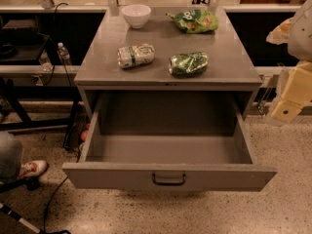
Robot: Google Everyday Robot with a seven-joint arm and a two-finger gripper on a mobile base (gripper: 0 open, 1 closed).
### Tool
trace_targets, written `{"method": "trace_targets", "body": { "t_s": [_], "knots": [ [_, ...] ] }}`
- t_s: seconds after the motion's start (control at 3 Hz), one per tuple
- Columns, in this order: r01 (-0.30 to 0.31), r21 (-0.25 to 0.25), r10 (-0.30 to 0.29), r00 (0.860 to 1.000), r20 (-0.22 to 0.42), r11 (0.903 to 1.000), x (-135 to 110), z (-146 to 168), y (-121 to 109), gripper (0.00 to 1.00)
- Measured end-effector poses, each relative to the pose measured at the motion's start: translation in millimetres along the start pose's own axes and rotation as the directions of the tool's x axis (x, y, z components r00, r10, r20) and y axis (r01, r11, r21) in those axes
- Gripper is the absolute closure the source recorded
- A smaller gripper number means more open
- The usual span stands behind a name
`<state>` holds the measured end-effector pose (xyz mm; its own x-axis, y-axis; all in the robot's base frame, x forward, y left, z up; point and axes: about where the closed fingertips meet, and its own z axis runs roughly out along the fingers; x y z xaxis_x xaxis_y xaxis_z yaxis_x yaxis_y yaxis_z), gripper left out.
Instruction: Place green can into top drawer
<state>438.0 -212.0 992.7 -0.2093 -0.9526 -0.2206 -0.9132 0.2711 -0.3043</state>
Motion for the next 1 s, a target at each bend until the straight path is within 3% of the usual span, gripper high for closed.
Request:
{"method": "trace_targets", "body": {
  "t_s": [0.33, 0.67, 1.0],
  "knots": [
    [0.000, 0.000, 0.000, 1.000, 0.000, 1.0000, 0.0, -0.1, 0.0, 0.00],
    [0.021, 0.011, -0.021, 1.000, 0.020, 0.9997, -8.5, 12.0, -17.4, 0.00],
    [0.051, 0.027, -0.052, 0.997, 0.056, 0.9983, -32.6, 49.7, -56.0, 0.00]
  ]
}}
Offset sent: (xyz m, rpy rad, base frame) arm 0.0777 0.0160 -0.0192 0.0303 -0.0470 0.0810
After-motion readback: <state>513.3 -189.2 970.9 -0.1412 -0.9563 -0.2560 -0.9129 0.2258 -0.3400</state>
